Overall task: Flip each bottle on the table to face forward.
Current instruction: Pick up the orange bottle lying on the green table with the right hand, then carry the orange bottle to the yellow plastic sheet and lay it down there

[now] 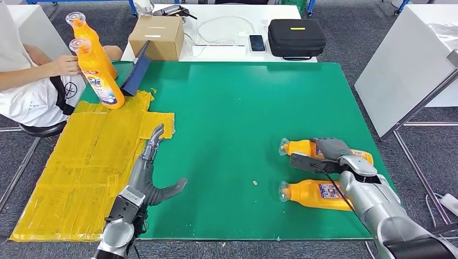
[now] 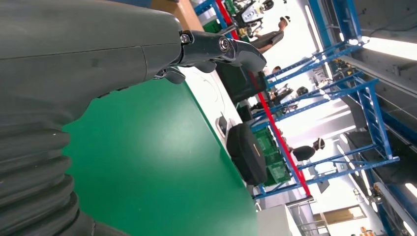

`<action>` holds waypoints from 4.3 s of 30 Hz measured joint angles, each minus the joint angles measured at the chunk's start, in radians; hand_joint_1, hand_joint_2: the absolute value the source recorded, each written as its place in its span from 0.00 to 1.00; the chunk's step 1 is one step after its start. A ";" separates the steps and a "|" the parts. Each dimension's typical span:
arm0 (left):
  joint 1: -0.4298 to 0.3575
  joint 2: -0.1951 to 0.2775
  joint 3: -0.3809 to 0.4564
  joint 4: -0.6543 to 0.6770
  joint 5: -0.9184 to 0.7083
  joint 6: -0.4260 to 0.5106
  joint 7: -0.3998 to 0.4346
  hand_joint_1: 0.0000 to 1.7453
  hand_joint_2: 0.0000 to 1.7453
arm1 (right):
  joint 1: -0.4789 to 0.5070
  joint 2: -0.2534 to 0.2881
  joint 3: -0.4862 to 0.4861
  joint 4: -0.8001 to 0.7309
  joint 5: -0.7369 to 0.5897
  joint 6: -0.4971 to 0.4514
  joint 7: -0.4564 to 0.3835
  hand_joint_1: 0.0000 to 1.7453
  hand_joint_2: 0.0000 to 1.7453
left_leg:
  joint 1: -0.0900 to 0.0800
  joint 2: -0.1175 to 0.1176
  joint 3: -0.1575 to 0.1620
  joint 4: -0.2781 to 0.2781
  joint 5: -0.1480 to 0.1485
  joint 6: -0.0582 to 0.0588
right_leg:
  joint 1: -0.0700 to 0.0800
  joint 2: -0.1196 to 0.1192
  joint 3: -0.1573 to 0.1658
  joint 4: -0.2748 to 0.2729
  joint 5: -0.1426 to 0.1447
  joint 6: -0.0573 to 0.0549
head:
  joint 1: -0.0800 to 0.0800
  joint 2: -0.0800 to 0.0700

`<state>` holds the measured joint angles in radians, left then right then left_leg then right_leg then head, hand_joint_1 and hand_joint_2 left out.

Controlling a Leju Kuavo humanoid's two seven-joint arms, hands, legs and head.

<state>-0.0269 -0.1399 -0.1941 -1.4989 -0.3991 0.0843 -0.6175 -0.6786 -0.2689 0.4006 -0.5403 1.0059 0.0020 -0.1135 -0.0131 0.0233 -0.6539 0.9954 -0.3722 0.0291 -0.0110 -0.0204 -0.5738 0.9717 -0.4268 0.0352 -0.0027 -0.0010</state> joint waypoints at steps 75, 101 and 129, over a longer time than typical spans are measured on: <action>-0.096 -0.018 -0.154 0.035 0.006 0.010 0.062 0.00 1.00 | 0.416 0.435 -0.226 -0.901 -0.653 -0.243 -0.365 1.00 1.00 | -0.001 0.001 -0.003 -0.001 0.001 0.002 | -0.001 0.000 -0.003 0.000 0.002 0.002 | 0.000 0.000; -0.185 -0.046 -0.200 0.121 0.043 -0.028 0.061 0.00 1.00 | 0.295 0.585 -0.050 -0.693 -0.834 0.043 -0.373 1.00 1.00 | -0.001 0.001 -0.004 -0.001 0.002 0.002 | -0.001 0.000 -0.004 0.000 0.002 0.002 | 0.000 0.000; -0.209 -0.047 -0.144 0.202 0.048 0.019 0.053 0.00 1.00 | 0.295 0.607 0.093 -0.683 -0.831 0.068 -0.386 1.00 1.00 | -0.001 0.001 -0.004 -0.001 0.002 0.002 | -0.001 0.000 -0.005 0.000 0.002 0.002 | 0.000 0.000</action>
<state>-0.2359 -0.1865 -0.3382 -1.2968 -0.3507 0.1028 -0.5643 -0.3838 0.3379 0.4939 -1.2229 0.1751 0.0700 -0.4991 -0.0141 0.0245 -0.6582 0.9948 -0.3706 0.0312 -0.0115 -0.0199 -0.5786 0.9721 -0.4251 0.0375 -0.0022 -0.0011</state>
